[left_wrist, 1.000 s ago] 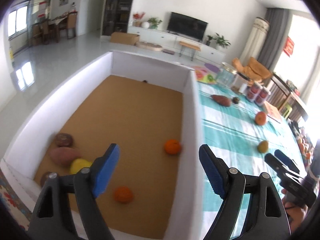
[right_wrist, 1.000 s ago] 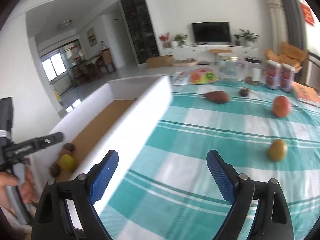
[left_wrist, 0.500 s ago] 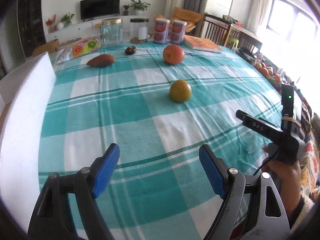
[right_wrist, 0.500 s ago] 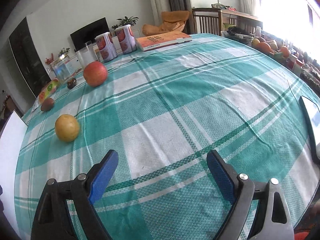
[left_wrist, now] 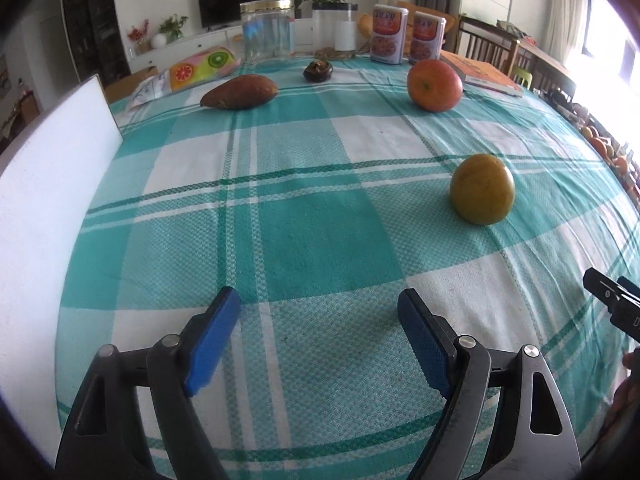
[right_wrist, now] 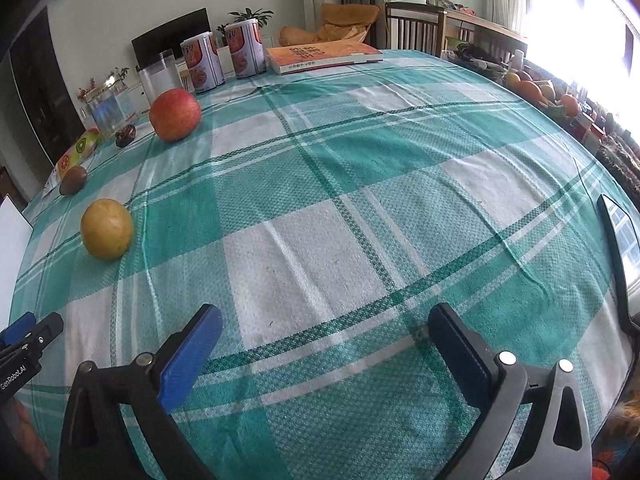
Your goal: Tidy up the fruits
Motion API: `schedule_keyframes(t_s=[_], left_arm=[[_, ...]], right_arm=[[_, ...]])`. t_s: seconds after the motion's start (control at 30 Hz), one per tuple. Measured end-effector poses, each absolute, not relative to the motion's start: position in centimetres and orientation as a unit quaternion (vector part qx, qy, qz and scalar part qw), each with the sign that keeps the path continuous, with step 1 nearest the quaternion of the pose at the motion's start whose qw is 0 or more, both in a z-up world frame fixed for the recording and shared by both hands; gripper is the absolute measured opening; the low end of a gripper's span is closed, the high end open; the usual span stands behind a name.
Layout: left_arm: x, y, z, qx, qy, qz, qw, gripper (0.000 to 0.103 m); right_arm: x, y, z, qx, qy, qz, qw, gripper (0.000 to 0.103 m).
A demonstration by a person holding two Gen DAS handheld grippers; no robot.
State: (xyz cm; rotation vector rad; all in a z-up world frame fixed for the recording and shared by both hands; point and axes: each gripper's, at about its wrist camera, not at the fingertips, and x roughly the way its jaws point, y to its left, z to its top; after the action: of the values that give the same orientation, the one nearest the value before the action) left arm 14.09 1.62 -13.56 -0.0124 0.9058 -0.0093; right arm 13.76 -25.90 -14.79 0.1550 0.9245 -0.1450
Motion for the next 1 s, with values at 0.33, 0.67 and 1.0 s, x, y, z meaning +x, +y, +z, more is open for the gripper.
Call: schedule_keyframes(t_s=[0.33, 0.67, 1.0], left_arm=[[14.39, 1.00, -13.93, 0.009, 0.436, 0.001, 0.900, 0.089], [14.43, 1.07, -13.95, 0.009, 0.436, 0.001, 0.900, 0.090], [14.45, 1.09, -13.96, 0.009, 0.436, 0.000, 0.900, 0.090]], right_arm=[[13.94, -25.57, -14.91, 0.063, 0.451, -0.075, 0.887, 0.103], [14.00, -25.39, -15.00, 0.055, 0.454, -0.078, 0.886, 0.103], [14.01, -25.36, -15.01, 0.055, 0.454, -0.078, 0.886, 0.103]])
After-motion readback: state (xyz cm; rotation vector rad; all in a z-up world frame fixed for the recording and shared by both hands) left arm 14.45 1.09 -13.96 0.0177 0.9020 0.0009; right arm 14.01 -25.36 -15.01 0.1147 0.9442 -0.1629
